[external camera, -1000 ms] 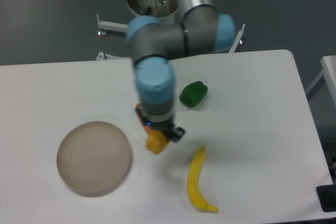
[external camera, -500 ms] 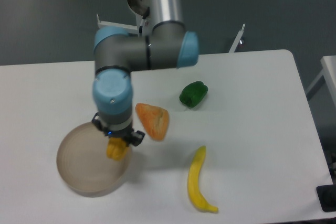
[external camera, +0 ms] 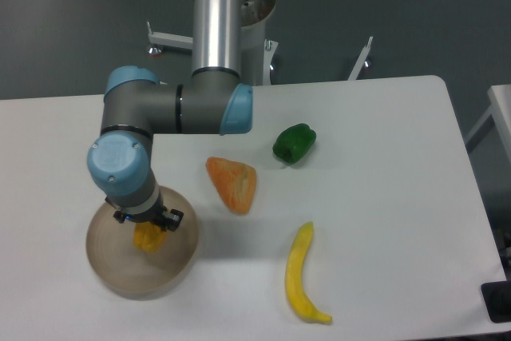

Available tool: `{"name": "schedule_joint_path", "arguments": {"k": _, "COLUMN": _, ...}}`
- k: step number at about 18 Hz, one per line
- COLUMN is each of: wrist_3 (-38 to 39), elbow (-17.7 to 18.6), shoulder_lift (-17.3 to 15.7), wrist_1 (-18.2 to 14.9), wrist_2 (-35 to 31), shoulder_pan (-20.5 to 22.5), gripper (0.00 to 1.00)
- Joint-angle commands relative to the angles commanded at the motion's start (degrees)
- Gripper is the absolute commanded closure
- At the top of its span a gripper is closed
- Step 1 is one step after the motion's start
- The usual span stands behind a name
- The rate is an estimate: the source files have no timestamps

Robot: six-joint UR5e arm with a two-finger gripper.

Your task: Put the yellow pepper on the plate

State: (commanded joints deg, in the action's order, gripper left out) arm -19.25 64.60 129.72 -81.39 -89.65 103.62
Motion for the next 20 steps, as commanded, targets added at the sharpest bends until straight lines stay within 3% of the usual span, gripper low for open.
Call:
{"name": "schedule_joint_path", "arguments": {"k": 12, "wrist_3": -0.09, "elbow": 0.09, "shoulder_lift": 0.71, "wrist_1": 0.09, "wrist_2": 0.09, "shoulder_pan": -0.62, "gripper": 0.5}}
{"name": "schedule_joint_path", "arguments": {"k": 16, "wrist_3": -0.44, "elbow": 0.0, "shoulder_lift": 0.01, "wrist_1": 0.26, "wrist_2": 0.09, "shoulder_pan": -0.62, "gripper": 0.11}}
{"name": "schedule_joint_path", "arguments": {"k": 18, "wrist_3": -0.96, "elbow": -0.09, "shoulder_lift": -0.52, "wrist_1": 0.44, "wrist_2": -0.17, "shoulder_pan": -0.53, "gripper": 0.02}}
{"name": "schedule_joint_path", "arguments": {"k": 20, "wrist_3": -1.32, "elbow": -0.18, "shoulder_lift": -1.05, "wrist_1": 0.44, "wrist_2": -0.26, "shoulder_pan": -0.27, "gripper": 0.01}}
